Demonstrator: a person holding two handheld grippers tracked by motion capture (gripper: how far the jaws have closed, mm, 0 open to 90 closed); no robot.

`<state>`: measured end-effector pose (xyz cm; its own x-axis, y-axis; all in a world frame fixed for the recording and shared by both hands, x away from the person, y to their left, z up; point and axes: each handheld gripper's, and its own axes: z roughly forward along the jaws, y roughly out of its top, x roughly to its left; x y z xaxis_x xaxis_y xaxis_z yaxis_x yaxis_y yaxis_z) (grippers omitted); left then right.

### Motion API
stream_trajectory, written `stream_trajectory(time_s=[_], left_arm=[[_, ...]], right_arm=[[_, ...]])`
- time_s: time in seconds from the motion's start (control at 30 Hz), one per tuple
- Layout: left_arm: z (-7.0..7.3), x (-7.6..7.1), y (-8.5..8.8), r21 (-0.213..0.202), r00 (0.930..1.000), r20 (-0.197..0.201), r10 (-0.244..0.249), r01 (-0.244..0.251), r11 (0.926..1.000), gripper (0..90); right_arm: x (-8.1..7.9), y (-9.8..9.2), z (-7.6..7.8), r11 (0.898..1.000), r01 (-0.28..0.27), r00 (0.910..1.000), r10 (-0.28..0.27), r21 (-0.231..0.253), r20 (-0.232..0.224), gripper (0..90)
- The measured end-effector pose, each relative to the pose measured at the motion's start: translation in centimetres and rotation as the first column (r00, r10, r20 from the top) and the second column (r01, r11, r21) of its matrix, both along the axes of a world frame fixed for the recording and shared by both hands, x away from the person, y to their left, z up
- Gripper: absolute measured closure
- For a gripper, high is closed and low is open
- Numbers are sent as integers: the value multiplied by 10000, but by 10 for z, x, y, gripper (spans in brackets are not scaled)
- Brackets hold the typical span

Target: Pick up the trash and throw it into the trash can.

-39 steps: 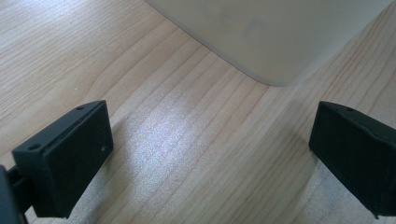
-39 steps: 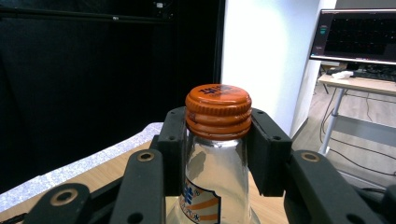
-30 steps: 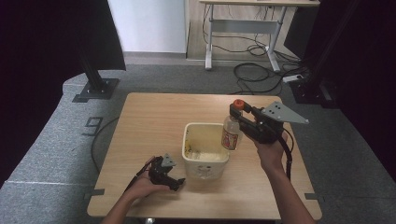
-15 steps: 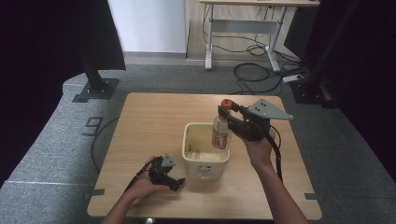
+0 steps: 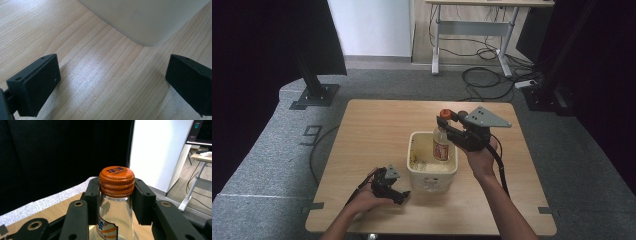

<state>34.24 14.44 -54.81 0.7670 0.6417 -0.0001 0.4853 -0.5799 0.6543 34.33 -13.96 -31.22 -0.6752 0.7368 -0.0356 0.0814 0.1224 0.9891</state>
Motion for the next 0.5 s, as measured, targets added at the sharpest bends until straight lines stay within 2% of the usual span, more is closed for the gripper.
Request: stream_trajectory(time_s=[0.17,0.5], left_arm=[[0,0,0,-8,10000,-13,-6,6,10000,0],[0,0,0,-12,10000,-19,6,-6,10000,0]], right_arm=[[3,3,-9,9999,-115,9997,115,12,-220,620],[12,9,-38,9994,-325,9968,317,-97,-735,621]])
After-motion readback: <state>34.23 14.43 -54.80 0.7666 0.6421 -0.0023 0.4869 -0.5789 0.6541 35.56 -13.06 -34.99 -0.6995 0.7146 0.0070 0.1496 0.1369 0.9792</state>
